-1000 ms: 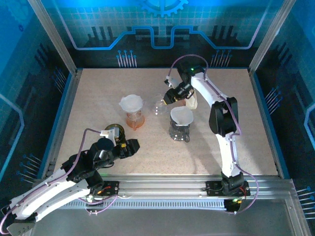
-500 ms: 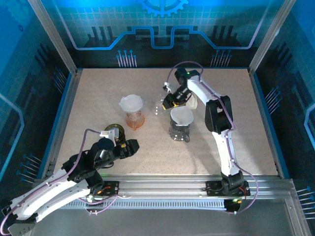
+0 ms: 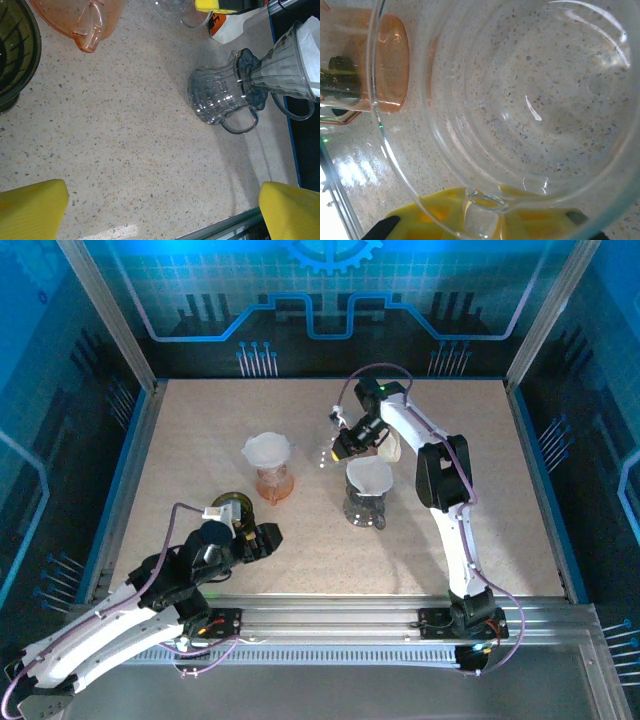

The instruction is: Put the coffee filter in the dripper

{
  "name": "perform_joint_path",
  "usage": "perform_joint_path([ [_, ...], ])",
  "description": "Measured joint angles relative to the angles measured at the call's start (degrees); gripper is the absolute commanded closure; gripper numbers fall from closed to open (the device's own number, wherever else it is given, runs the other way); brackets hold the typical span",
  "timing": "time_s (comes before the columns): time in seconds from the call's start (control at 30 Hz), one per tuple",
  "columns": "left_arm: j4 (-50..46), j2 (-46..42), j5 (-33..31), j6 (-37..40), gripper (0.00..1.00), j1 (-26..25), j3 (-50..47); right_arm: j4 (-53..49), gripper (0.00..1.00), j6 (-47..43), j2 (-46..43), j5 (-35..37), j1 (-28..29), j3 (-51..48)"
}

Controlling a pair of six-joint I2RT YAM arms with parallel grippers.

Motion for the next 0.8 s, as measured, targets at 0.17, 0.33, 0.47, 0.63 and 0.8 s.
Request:
perform_joint_path([
  [0.17,-0.02,0.0,0.02,-0.11,0.01,0.04,-0.37,0.2,0.82,0.17,0.0,-0.22,0.0,0.0],
  [0.33,0.02,0.0,0.26,-0.11,0.01,0.22,-0.42,0.68,0.83,1.11,-0.07,-0.17,0.0,0.0],
  [0.47,0.02,0.0,0.44,-0.11,0.01,0.31,-0.42,0.81,0.84,2.03,-0.13,-0.07,-0.02,0.7],
  [0.63,0.02,0.0,0.46,-0.11,0.01,0.31,-0.44,1.11,0.85,3.1,-1.01,-0.31,-0.02,2.05],
  [0.8,0.02,0.0,0.46,-0.13,0.01,0.31,-0.44,1.33,0.85,4.17,-2.82,-0.5,-0.02,3.56],
])
